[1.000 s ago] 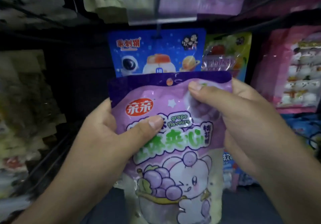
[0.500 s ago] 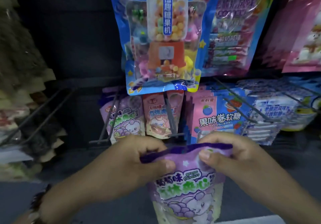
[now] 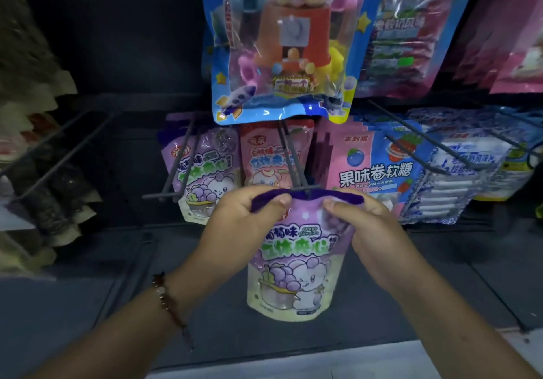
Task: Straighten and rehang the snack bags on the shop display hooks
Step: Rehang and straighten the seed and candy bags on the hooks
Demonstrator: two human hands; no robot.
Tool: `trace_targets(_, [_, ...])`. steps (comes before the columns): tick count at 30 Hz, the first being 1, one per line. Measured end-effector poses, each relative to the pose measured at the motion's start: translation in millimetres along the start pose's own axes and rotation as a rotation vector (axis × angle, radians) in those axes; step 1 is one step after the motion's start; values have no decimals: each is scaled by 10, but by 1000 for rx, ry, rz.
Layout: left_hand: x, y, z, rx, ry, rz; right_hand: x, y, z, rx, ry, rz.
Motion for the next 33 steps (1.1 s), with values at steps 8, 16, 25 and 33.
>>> trace_targets(8, [8,-80,166,129,29,50,-15,-61,-14,-49,-31,-62])
trace_targets(16, [-65,-64,258,197,20,95,17,-113,-153,-114,18,-41])
trace_targets(25, [-47,8,230,230,101,133,38,-16,-122,-91,42,85])
trace_targets(33, [-177,64,201,254,187,223,131,80,-168,-117,-14,116])
Point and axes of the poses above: each hand's wrist, its own y-axis towards the middle knuckle, its own x-axis out of the palm, z = x × y, the point moved 8 cm from there along y, towards the middle knuckle, and after that the axes turned 12 degrees about x, right-handed, at the moved point
